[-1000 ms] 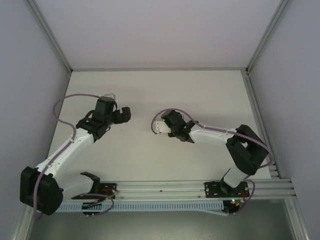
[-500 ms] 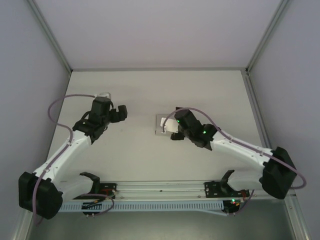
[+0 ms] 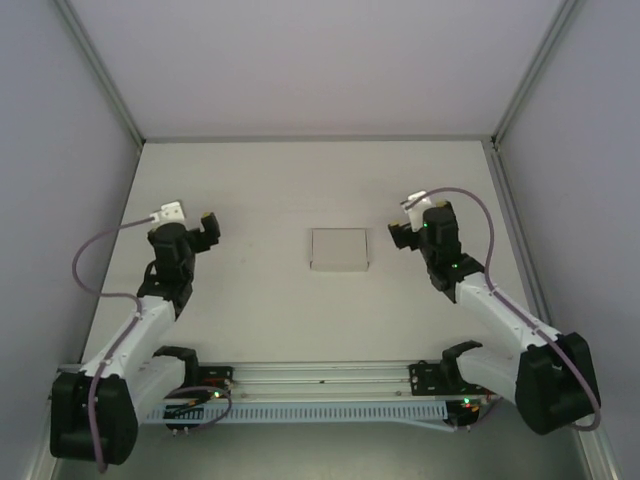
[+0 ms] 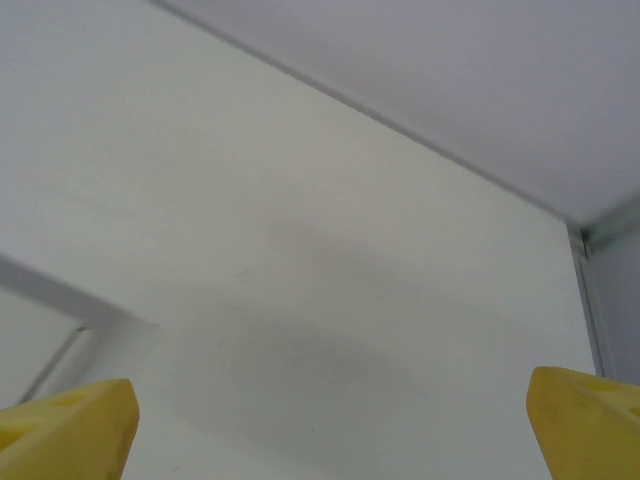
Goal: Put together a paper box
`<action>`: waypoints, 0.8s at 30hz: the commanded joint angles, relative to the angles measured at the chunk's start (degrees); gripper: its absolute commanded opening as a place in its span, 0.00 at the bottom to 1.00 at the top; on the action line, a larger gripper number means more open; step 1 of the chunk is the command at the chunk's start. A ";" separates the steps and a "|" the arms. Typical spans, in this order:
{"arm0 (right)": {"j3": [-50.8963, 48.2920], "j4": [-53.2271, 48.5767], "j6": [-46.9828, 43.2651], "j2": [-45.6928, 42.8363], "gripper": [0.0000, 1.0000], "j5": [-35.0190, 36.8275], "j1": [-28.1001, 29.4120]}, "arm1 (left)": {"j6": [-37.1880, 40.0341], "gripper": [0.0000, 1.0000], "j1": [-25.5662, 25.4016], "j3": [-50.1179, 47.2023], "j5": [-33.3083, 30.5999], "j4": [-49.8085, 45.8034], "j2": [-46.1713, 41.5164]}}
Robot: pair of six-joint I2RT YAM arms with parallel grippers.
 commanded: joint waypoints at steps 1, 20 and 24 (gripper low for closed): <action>-7.14 18.22 8.33 1.46 1.00 -2.11 -3.44 | 6.00 1.00 3.32 -2.63 2.03 18.56 4.54; -10.58 45.30 15.04 25.27 1.00 -17.41 -18.50 | 10.24 1.00 10.43 -4.53 14.80 41.36 20.59; -11.27 49.81 16.50 27.02 1.00 -14.02 -18.54 | 10.30 1.00 10.84 -4.25 15.56 40.56 20.58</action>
